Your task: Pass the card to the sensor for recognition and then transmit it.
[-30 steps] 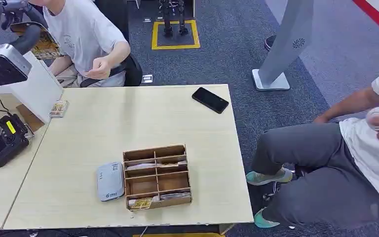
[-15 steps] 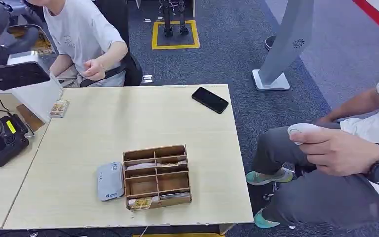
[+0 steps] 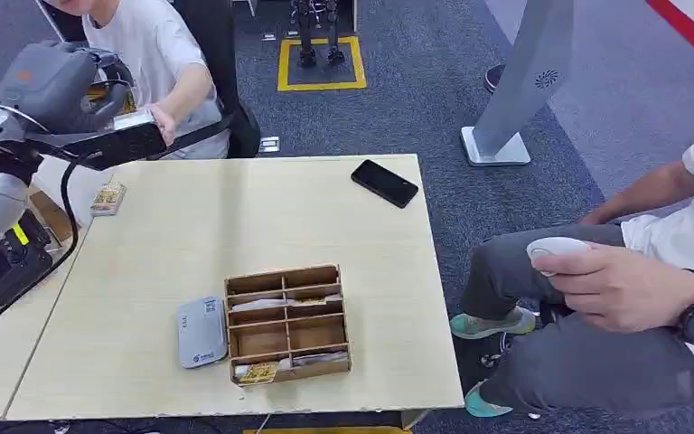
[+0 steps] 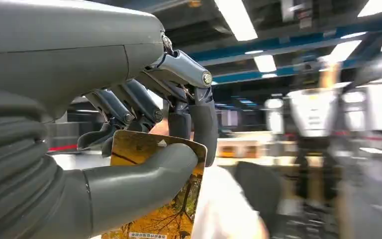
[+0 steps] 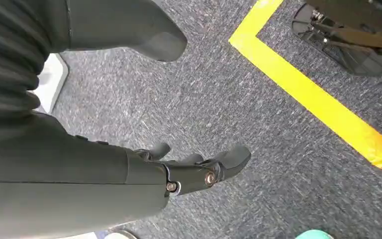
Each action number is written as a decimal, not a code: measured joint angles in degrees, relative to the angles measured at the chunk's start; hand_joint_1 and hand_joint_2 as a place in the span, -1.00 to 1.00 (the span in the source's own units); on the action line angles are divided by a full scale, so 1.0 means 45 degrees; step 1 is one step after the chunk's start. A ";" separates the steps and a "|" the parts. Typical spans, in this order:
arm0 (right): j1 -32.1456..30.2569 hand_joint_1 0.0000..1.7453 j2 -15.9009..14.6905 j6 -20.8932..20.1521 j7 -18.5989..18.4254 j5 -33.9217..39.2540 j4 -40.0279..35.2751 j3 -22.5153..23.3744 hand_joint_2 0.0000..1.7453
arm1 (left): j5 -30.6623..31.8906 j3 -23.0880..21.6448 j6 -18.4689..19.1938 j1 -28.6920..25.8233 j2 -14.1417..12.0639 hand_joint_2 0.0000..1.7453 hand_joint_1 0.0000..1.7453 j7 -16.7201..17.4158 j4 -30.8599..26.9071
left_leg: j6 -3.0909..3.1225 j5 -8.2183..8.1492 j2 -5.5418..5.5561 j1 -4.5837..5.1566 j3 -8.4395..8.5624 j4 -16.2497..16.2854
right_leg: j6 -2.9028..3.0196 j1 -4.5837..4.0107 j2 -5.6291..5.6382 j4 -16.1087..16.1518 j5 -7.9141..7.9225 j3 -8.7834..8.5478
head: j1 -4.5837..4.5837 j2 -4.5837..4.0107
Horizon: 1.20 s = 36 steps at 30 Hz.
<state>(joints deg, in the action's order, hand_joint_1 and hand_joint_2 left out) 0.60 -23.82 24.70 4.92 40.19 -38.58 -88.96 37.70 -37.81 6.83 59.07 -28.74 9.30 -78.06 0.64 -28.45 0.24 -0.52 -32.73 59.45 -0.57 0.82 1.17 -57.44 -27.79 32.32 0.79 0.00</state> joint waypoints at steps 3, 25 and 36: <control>0.0018 -1.00 0.0000 -0.0049 -0.0015 0.0000 0.0005 -0.0005 1.00 | 0.0658 0.0005 -0.0960 -0.0116 0.0520 1.00 1.00 0.0502 0.0946 | -0.0009 0.0007 0.0000 -0.0001 -0.0001 0.0000 | 0.0008 0.0000 0.0001 -0.0001 0.0012 -0.0005 | 0.0005 0.0000; -0.0183 -1.00 -0.0024 -0.0350 -0.0971 -0.0753 -0.0213 -0.0112 1.00 | 0.1051 0.0534 -0.1619 -0.0906 0.1044 1.00 1.00 0.0575 0.2149 | -0.0011 0.0008 -0.0001 -0.0003 -0.0008 -0.0001 | 0.0007 -0.0003 0.0004 -0.0002 0.0011 0.0001 | 0.0005 0.0000; -0.0043 -1.00 0.0156 -0.0428 -0.0238 -0.0845 0.0190 -0.0112 1.00 | 0.1347 0.0787 -0.1619 -0.1171 0.1102 1.00 -1.00 0.0570 0.2188 | -0.0011 0.0009 0.0000 -0.0005 -0.0010 -0.0002 | 0.0007 -0.0004 0.0002 -0.0002 0.0011 0.0000 | 0.0005 0.0000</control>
<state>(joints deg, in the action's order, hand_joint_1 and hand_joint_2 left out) 0.41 -23.12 22.77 3.85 36.39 -37.72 -89.46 43.76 -34.27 -0.46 53.80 -23.78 11.87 -68.22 0.59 -28.41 0.24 -0.54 -32.77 59.44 -0.54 0.81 1.18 -57.45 -27.74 32.32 0.81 0.00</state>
